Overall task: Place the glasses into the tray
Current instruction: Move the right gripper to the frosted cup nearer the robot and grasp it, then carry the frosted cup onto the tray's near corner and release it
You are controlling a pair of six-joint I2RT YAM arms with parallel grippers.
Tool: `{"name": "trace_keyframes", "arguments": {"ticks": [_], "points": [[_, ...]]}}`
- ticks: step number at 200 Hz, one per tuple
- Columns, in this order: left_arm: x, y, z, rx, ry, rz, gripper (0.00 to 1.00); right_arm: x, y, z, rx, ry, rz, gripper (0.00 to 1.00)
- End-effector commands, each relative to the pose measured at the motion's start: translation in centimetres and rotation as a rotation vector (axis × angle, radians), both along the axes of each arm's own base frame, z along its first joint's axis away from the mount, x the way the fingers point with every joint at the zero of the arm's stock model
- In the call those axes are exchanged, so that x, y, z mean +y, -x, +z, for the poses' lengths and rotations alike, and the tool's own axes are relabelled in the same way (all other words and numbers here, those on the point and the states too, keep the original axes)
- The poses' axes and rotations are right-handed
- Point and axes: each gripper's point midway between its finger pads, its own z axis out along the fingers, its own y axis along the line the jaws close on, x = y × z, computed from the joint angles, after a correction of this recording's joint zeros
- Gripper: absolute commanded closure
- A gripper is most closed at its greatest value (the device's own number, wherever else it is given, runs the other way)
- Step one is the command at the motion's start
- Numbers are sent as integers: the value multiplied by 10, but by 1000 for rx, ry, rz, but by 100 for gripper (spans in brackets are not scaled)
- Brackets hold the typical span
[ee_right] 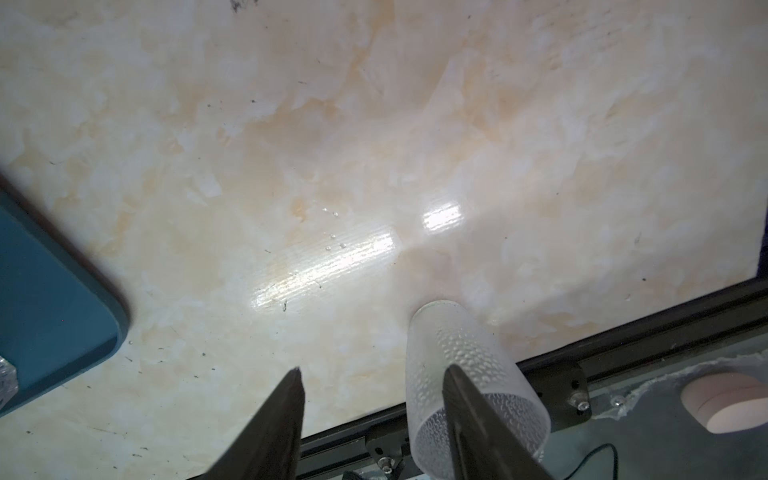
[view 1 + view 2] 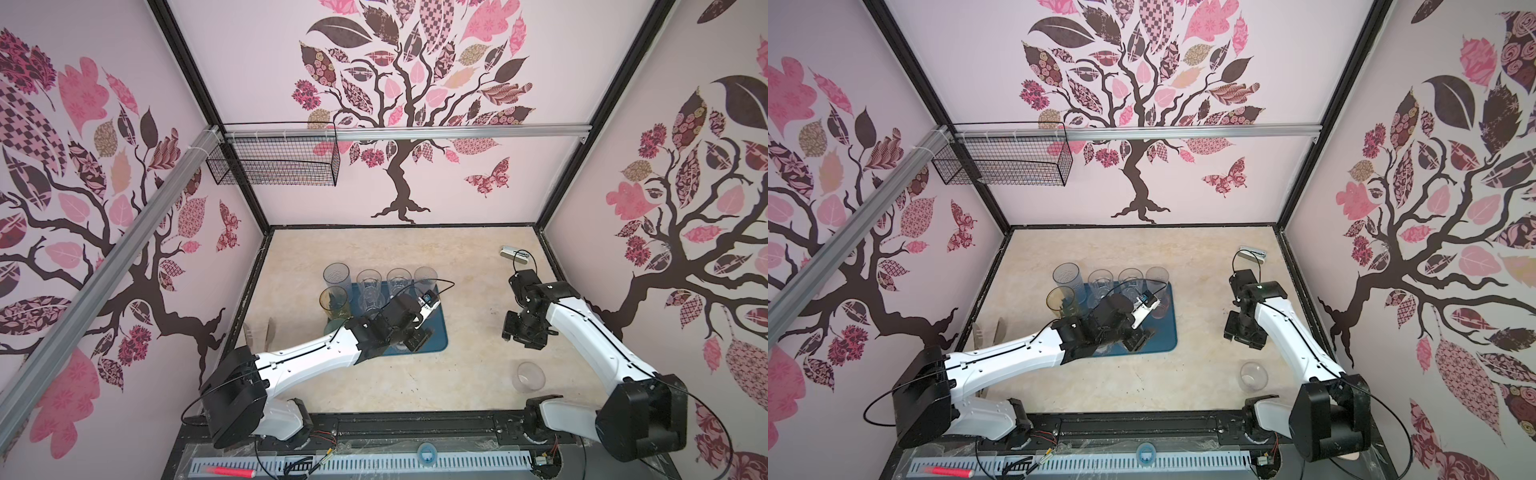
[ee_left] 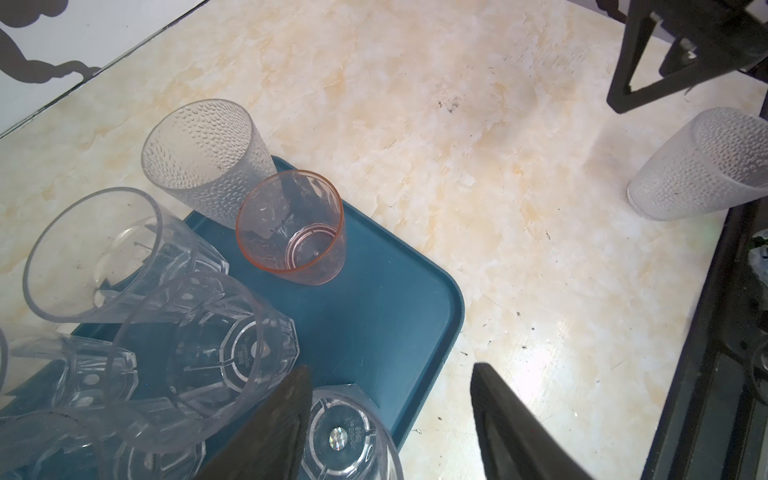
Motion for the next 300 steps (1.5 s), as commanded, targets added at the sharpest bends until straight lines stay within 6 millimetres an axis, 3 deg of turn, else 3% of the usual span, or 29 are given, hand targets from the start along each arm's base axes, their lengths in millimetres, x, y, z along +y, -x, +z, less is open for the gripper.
{"name": "trace_keyframes", "arguments": {"ticks": [1, 78, 124, 158, 194, 228, 259, 300], "points": [[-8, -4, 16, -37, 42, -10, 35, 0, 31, -3, 73, -14, -62, 43], [-6, -7, 13, -48, 33, 2, 35, 3, 56, -13, 152, -37, -88, 43], [-3, -9, 17, -66, 28, 14, 34, 15, 45, -35, 121, -108, -130, 48], [3, -10, 20, -82, 16, 34, 34, 25, 34, -56, 78, -165, -159, 63], [14, -11, 28, -111, 7, 62, 34, 33, 28, -56, 52, -170, -123, 92], [38, -20, 37, -140, -9, 127, 33, 64, 9, -27, 25, -113, 53, 100], [78, -33, 50, -131, 19, 224, 33, 112, -9, 1, 41, -48, 337, 100], [132, -39, 65, -163, 22, 338, 32, 176, -7, 7, 64, -50, 567, 98]]}}
